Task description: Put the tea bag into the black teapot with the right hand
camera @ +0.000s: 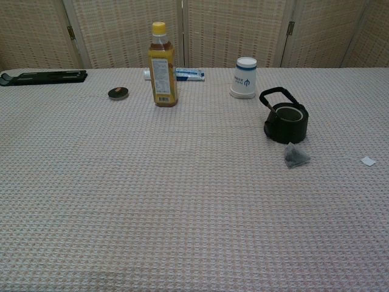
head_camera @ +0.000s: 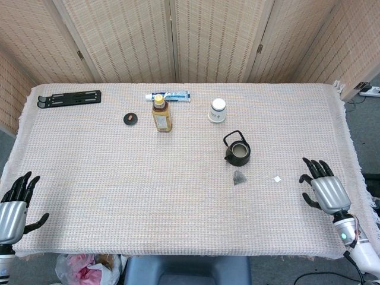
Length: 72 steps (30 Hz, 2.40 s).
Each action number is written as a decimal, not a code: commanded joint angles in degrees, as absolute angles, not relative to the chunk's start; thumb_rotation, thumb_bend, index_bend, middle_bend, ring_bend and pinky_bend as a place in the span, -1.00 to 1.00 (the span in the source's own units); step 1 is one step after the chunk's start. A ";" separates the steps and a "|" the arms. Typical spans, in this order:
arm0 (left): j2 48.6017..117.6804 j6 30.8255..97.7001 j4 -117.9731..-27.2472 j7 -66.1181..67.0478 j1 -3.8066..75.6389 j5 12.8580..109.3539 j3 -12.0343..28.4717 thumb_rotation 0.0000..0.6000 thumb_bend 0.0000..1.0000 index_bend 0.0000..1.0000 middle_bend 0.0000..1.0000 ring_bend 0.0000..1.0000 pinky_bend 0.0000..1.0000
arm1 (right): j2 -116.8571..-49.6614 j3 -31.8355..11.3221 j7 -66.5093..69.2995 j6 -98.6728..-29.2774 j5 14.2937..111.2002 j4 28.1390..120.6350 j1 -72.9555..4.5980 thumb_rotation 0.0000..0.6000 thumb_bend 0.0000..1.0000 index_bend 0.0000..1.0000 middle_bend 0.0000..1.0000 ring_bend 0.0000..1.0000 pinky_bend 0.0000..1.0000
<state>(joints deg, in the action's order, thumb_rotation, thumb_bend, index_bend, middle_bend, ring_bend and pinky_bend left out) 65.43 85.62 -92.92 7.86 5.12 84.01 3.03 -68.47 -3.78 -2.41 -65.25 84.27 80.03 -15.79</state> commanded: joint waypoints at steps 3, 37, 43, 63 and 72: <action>65.26 85.15 -92.84 7.53 5.26 83.51 3.19 1.00 -0.48 -1.00 -1.00 -0.95 -0.50 | -71.49 -4.14 -0.25 -60.05 81.81 75.55 -18.92 1.00 -0.40 -0.14 -1.00 -1.00 -1.00; 63.78 83.78 -93.44 4.79 5.48 82.98 3.03 1.00 -0.48 -1.00 -1.00 -0.95 -0.49 | -94.71 -1.79 11.55 -62.89 88.00 40.51 -24.50 1.00 -0.41 -0.11 -1.00 -1.00 -1.00; 63.68 83.42 -93.32 4.59 5.60 82.61 3.13 1.00 -0.48 -1.00 -1.00 -0.95 -0.49 | -95.60 -1.65 13.15 -61.98 87.94 38.88 -25.38 1.00 -0.41 -0.11 -1.00 -1.00 -1.00; 63.46 83.39 -93.46 4.54 5.58 82.58 3.04 1.00 -0.48 -1.00 -1.00 -0.95 -0.49 | -96.03 -0.88 13.71 -61.64 87.83 38.52 -25.99 1.00 -0.41 0.02 -1.00 -1.00 -1.00; 63.49 83.42 -93.42 4.53 5.57 82.70 2.97 1.00 -0.48 -1.00 -1.00 -0.95 -0.49 | -95.75 -0.79 12.94 -61.84 87.53 39.07 -25.79 1.00 -0.41 0.08 -1.00 -1.00 -1.00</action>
<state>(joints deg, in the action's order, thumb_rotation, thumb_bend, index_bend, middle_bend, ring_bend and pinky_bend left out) 63.49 83.42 -93.42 4.53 5.58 82.70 2.97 -95.74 -0.80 12.99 -61.86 87.56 39.08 -25.80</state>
